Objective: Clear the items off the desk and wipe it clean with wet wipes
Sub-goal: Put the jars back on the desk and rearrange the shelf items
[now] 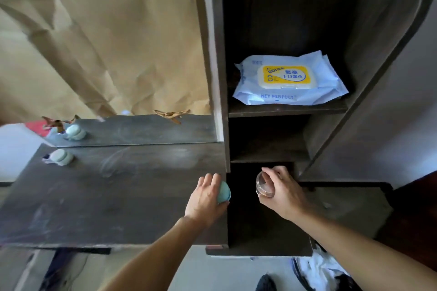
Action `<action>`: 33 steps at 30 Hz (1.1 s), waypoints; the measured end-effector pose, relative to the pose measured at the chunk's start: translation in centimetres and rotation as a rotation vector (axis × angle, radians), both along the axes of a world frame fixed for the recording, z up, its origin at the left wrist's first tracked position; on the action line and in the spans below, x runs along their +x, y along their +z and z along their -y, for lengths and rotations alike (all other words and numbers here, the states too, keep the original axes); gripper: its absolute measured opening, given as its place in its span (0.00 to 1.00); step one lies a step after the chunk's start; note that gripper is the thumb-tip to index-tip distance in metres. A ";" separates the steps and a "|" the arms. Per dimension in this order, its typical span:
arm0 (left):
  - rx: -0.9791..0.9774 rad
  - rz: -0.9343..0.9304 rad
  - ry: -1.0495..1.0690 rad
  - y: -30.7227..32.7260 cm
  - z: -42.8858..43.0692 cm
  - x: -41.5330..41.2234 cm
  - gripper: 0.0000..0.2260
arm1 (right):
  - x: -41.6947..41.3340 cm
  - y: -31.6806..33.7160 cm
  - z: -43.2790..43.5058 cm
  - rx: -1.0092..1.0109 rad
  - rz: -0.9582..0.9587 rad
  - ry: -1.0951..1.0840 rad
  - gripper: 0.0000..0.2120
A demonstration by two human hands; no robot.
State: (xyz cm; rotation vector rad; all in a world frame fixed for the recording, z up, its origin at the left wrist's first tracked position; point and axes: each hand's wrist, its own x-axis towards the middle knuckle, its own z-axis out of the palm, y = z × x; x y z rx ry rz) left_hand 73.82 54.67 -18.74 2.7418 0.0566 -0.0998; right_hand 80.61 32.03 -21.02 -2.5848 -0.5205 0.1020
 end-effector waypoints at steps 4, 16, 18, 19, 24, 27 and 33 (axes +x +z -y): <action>0.039 -0.009 0.095 0.7 -6.6 -5.3 0.24 | -3.5 0.6 -6.6 -0.012 -0.019 0.069 0.34; 0.103 0.026 0.342 3.2 -26.8 -20.4 0.22 | -12.9 1.7 -27.6 0.018 -0.020 0.251 0.33; 0.099 0.033 0.375 3.3 -29.0 -21.3 0.21 | -13.2 1.9 -30.3 0.020 -0.022 0.281 0.32; 0.094 0.034 0.391 3.3 -30.0 -21.5 0.21 | -13.2 2.0 -31.5 0.016 -0.023 0.291 0.32; 0.063 0.001 0.469 2.8 -34.6 -21.1 0.21 | -11.5 1.7 -37.3 0.006 -0.030 0.338 0.31; 0.068 -0.018 0.481 2.0 -37.9 -19.6 0.23 | -9.4 0.8 -41.0 -0.004 -0.053 0.354 0.31; 0.119 -0.103 0.464 0.6 -44.8 -14.7 0.23 | -4.6 -0.9 -48.5 -0.027 -0.142 0.344 0.30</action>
